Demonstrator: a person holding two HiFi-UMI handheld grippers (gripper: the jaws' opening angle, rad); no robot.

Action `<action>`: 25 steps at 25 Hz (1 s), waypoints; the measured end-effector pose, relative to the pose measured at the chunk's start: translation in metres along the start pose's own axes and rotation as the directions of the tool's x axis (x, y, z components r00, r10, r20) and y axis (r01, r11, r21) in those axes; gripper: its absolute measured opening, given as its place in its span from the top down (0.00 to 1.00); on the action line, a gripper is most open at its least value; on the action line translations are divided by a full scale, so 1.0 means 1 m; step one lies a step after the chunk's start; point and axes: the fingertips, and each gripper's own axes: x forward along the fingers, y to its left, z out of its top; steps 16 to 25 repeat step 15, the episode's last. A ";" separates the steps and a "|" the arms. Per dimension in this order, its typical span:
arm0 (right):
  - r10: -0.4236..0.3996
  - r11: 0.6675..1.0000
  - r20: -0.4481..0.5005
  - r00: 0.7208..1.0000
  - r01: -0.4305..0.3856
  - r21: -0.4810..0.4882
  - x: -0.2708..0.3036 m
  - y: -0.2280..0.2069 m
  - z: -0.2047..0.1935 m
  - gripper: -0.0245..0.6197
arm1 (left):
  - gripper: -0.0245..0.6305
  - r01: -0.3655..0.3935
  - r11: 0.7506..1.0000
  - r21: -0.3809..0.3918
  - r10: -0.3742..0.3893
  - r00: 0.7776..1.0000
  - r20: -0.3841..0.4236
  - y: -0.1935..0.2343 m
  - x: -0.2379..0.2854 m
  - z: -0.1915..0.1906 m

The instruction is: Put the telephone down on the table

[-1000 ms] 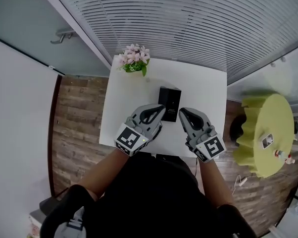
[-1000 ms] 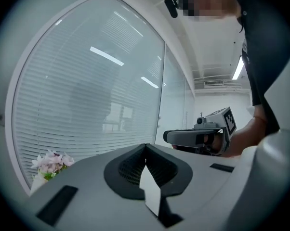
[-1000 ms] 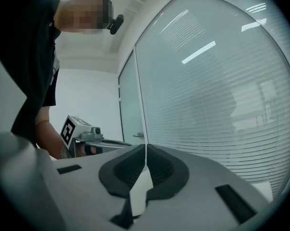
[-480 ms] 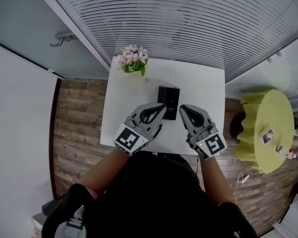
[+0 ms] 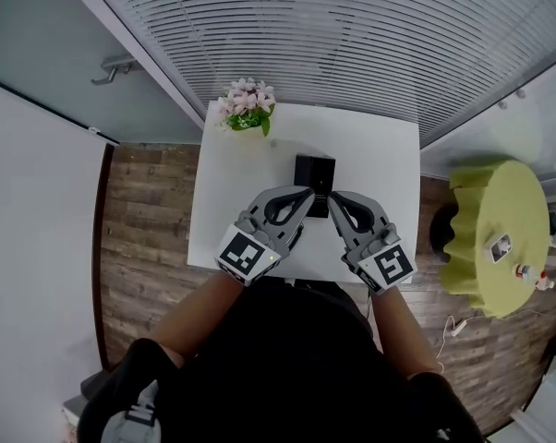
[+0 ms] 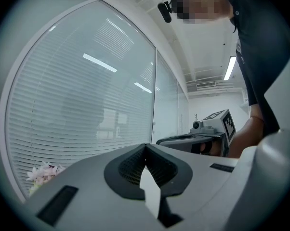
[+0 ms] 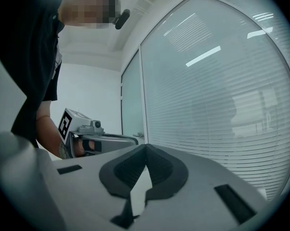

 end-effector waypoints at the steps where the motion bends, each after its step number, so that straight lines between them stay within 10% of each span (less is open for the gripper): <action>1: 0.006 1.000 -0.005 1.000 -0.006 -0.003 0.001 0.002 -0.001 0.93 | 0.95 0.003 1.000 0.008 -0.003 1.000 -0.006 0.000 0.000 -0.001; 25: 0.013 1.000 -0.030 0.999 -0.014 -0.010 -0.006 0.003 -0.005 0.93 | 0.95 0.023 0.999 0.031 -0.022 0.999 -0.034 -0.008 0.002 -0.004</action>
